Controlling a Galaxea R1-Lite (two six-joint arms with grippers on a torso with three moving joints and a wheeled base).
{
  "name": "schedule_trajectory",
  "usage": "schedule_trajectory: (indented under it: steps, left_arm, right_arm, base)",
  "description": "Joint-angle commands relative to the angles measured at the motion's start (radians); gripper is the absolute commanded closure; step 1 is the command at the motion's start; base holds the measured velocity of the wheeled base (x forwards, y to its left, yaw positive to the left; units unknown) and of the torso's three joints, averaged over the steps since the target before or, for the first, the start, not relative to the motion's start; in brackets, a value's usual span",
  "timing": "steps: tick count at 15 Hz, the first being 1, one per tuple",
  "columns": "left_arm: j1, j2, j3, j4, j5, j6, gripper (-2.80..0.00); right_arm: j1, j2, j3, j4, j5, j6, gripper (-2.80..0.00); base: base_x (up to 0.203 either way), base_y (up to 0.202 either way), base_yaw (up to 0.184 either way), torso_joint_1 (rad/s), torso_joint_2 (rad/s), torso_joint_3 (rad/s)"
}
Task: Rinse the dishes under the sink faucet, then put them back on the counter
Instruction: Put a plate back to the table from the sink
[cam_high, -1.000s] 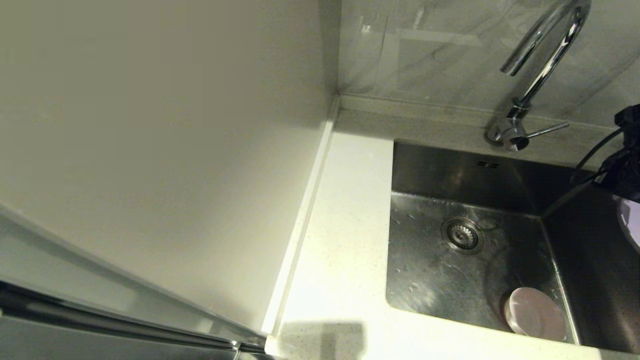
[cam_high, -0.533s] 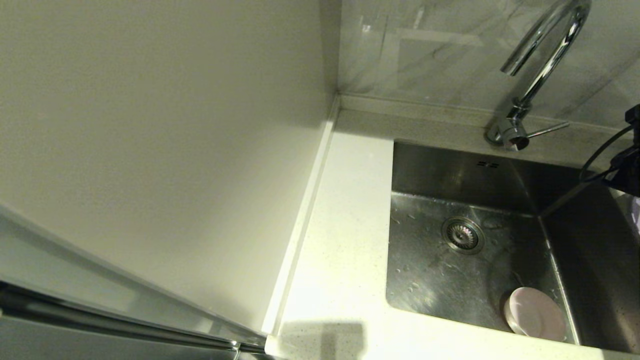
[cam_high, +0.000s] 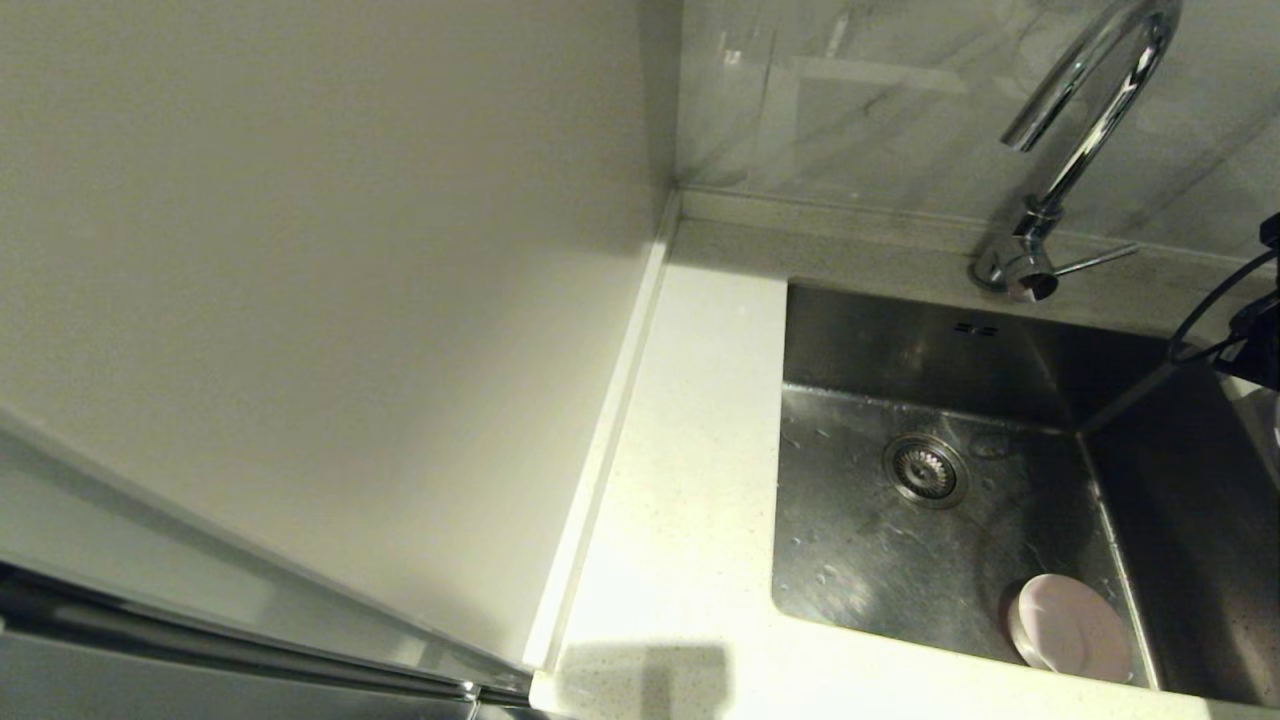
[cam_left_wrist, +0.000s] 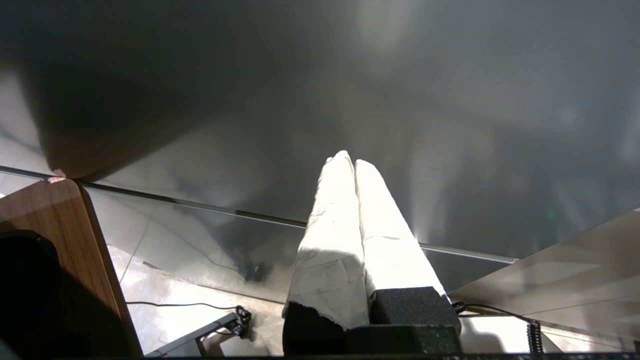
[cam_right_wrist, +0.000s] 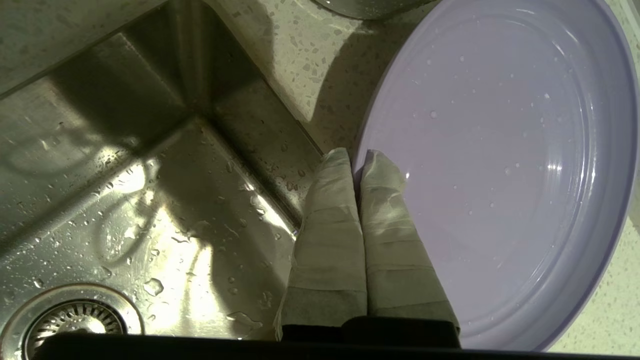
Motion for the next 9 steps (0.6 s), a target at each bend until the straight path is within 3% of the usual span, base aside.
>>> schedule_trajectory:
  steps: [1, 9]
  left_arm:
    - [0.0, 0.0, 0.003, 0.0, 0.0, 0.0, 0.0]
    - [-0.001, 0.0, 0.003, 0.0, 0.0, 0.0, 0.0]
  right_arm:
    - [-0.001, 0.002, 0.001, 0.002, -0.002, -0.007, 0.0]
    - [-0.001, 0.004, 0.001, 0.001, -0.002, -0.015, 0.0]
  base:
    - [0.0, 0.0, 0.0, 0.0, 0.0, 0.0]
    - [0.0, 0.0, 0.0, 0.0, 0.0, 0.0]
